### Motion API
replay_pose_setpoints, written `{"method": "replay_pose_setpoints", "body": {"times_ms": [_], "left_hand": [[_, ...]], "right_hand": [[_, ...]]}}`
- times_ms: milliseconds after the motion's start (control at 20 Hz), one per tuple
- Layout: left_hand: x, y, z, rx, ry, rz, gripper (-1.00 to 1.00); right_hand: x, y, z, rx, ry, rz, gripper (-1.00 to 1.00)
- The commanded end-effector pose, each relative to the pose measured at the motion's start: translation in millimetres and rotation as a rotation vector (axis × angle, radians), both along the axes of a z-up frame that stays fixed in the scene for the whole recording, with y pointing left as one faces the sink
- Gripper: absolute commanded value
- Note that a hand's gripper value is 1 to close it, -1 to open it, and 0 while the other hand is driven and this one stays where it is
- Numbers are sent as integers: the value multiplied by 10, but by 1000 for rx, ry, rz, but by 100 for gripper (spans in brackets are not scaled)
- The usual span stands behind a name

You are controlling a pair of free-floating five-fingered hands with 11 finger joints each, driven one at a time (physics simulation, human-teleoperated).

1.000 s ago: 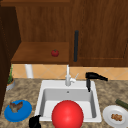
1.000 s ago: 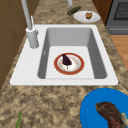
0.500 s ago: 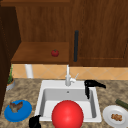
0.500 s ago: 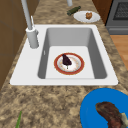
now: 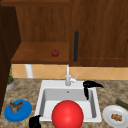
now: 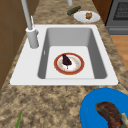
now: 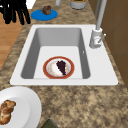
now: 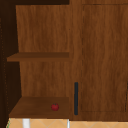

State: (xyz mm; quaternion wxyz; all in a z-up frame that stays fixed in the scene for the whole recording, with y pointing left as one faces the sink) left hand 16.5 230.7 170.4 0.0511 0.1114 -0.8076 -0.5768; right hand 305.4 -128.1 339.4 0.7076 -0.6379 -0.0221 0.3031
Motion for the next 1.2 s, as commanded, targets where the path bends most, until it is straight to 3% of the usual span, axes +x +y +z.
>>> {"method": "replay_pose_setpoints", "body": {"times_ms": [0,600,800,900,1150], "left_hand": [[0,0,0,0,0,0,0],[0,0,0,0,0,0,0],[0,0,0,0,0,0,0],[0,0,0,0,0,0,0],[0,0,0,0,0,0,0]], "right_hand": [[17,50,-40,-5,0,111,-100],[20,152,-36,75,-4,365,-100],[43,188,28,84,-79,412,-100],[54,182,89,125,-91,455,-100],[83,190,114,126,-177,534,-100]]}}
